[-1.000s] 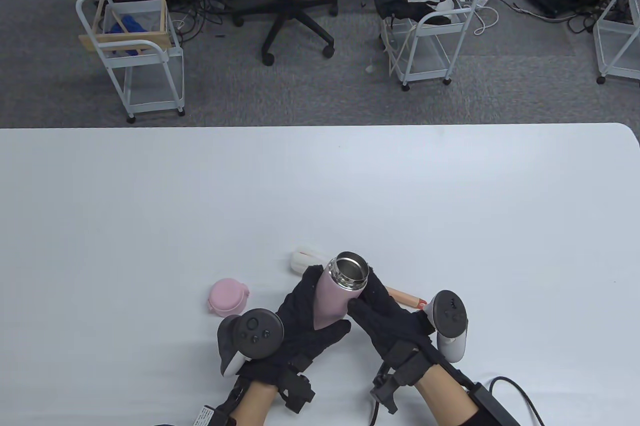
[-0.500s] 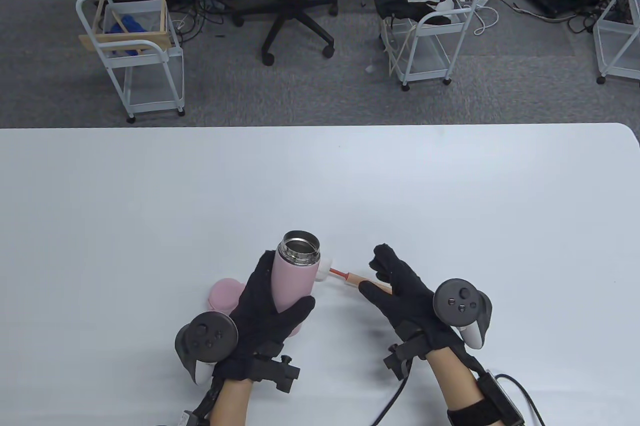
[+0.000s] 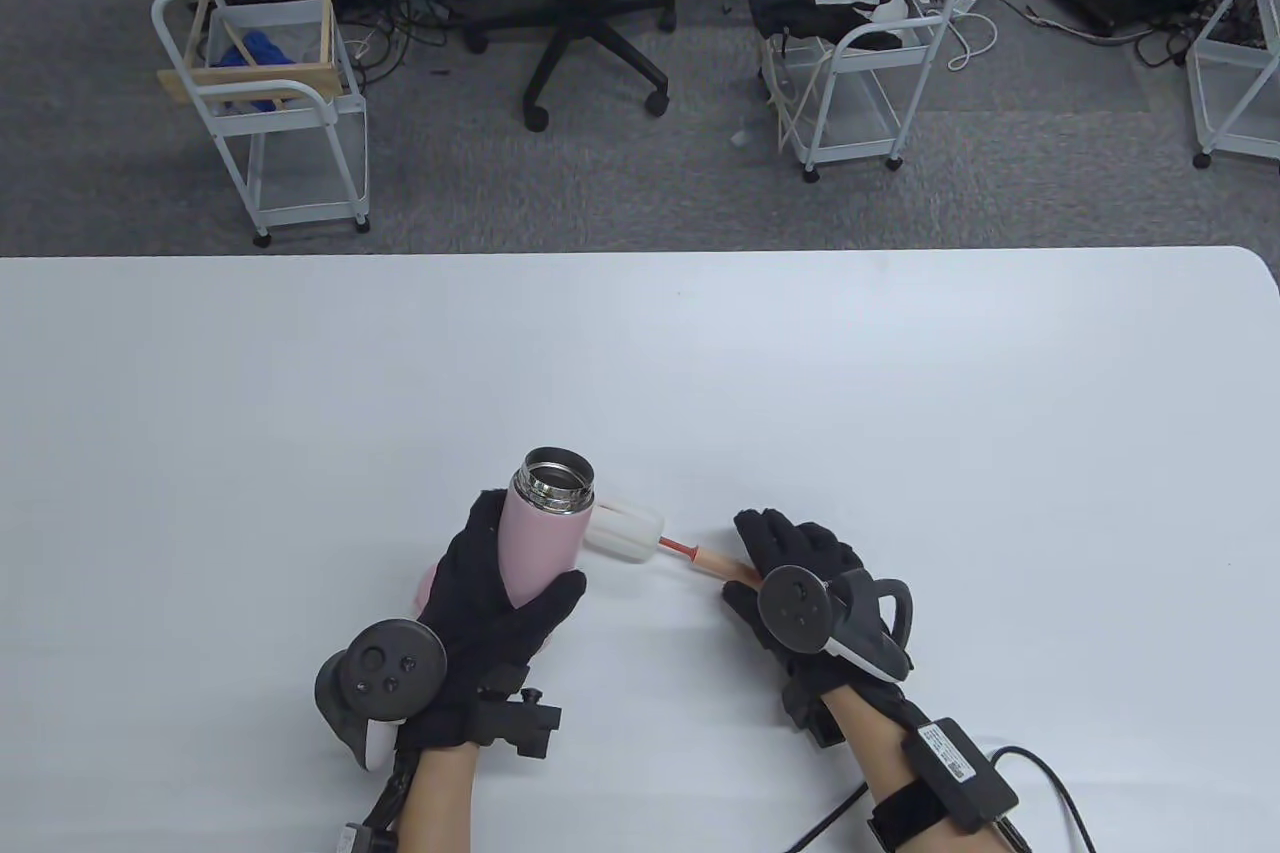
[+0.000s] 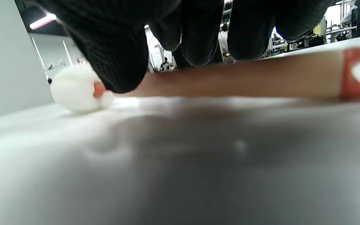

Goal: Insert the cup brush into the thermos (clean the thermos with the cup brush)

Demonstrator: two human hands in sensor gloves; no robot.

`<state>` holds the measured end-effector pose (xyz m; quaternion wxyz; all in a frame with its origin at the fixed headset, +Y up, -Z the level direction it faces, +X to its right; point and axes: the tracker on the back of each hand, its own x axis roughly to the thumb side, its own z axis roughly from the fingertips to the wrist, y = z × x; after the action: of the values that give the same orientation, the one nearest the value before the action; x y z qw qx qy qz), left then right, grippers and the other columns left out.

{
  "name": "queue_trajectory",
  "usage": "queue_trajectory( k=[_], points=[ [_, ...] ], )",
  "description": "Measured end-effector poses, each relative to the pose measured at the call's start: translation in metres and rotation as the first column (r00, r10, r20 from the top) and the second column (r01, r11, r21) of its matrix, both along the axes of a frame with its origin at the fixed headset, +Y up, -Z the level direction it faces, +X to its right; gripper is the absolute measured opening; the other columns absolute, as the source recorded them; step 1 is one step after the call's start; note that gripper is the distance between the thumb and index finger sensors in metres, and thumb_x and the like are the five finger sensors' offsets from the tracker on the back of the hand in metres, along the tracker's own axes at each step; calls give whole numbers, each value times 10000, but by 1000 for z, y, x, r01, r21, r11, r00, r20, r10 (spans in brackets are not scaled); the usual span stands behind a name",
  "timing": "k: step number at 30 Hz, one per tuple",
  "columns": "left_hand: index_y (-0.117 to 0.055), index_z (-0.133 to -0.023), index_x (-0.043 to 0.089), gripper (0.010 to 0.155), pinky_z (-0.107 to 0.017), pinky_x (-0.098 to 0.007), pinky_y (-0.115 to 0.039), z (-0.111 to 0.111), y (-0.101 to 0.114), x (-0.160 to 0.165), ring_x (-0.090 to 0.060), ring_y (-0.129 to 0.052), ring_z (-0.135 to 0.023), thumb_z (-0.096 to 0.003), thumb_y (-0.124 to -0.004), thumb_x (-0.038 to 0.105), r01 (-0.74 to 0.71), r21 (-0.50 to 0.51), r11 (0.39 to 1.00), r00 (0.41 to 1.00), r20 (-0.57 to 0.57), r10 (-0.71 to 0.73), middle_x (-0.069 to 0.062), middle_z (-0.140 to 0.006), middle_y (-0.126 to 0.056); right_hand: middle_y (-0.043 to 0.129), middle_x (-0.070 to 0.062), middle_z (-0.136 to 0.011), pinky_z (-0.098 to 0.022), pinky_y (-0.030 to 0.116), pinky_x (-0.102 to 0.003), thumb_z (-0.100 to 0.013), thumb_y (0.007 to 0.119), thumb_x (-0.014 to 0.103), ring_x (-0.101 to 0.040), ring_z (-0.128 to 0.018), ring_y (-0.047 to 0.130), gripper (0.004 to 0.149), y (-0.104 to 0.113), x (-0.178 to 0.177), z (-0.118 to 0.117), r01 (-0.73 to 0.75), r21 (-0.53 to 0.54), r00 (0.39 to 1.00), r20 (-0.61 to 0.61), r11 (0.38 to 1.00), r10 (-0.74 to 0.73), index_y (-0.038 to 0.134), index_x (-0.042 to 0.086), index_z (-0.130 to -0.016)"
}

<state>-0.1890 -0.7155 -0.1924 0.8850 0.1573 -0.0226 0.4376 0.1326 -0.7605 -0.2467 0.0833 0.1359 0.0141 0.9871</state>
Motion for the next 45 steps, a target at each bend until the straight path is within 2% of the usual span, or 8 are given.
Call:
queue_trajectory(
  k=[7, 12, 15, 22, 27, 32, 37, 45],
  points=[
    [-441, -1116, 364, 777, -715, -544, -657, -1, 0, 0, -365, -662, -1005, -511, -753, 738, 20, -9, 1000, 1000, 9, -20, -57, -1166, -541, 631, -222, -1140, -664, 653, -658, -634, 806, 398, -520, -955, 716, 701, -7, -7, -1, -86, -58, 996, -27, 995, 85, 484, 91, -1175],
    [-440, -1116, 366, 775, -717, -543, -656, -1, 0, 0, -362, -662, -1006, -512, -750, 740, 56, -9, 998, 998, 10, -55, -52, -1167, -539, 720, -173, -1064, -642, 717, -597, -635, 822, 329, -417, -876, 807, 550, -6, -8, 0, -100, -23, 995, -15, 995, 100, 624, 139, -1112],
    [-441, -1116, 366, 774, -717, -544, -656, -1, 0, 1, -361, -664, -1008, -513, -752, 738, 75, -9, 997, 997, 12, -75, -42, -1169, -538, 768, -177, -1014, -622, 744, -591, -620, 834, 305, -391, -829, 845, 526, -5, -6, -1, -82, -20, 996, -20, 996, 81, 663, 130, -1086],
    [-447, -1115, 375, 769, -718, -547, -653, -1, 2, 1, -357, -661, -1016, -510, -762, 731, 153, -1, 988, 988, -3, -153, -22, -1175, -535, 722, -209, -1041, -630, 708, -641, -623, 804, 263, -438, -865, 807, 529, 15, 17, 4, 24, 92, 999, 22, 996, -26, 634, 106, -1099],
    [-447, -1114, 392, 764, -724, -556, -639, 1, 7, 5, -353, -643, -1033, -508, -776, 720, 267, 7, 964, 964, -16, -267, -3, -1185, -522, 691, -203, -1060, -653, 660, -680, -626, 792, 250, -459, -895, 771, 522, 36, 36, 12, 66, 232, 995, 60, 971, -82, 621, 125, -1104],
    [-450, -1111, 413, 758, -731, -570, -618, 3, 11, 10, -350, -616, -1056, -503, -798, 702, 390, -3, 921, 920, -36, -389, 18, -1195, -510, 674, -193, -1068, -662, 633, -696, -623, 788, 250, -468, -910, 753, 523, 45, 45, 19, 96, 331, 990, 68, 939, -125, 611, 140, -1103],
    [-460, -1105, 427, 754, -739, -581, -597, 5, 14, 13, -343, -595, -1072, -495, -823, 682, 564, -20, 825, 820, -104, -563, 36, -1199, -502, 666, -184, -1071, -663, 628, -698, -624, 783, 256, -465, -915, 746, 522, 52, 44, 25, 129, 393, 987, 35, 911, -155, 603, 149, -1103],
    [-460, -1091, 465, 740, -754, -600, -559, 6, 16, 19, -318, -546, -1116, -491, -854, 643, 677, -5, 736, 731, -117, -672, 81, -1212, -477, 651, -159, -1085, -682, 585, -709, -624, 783, 259, -467, -943, 716, 518, 55, 31, 34, 75, 431, 997, -22, 899, -73, 596, 191, -1103]
  ],
)
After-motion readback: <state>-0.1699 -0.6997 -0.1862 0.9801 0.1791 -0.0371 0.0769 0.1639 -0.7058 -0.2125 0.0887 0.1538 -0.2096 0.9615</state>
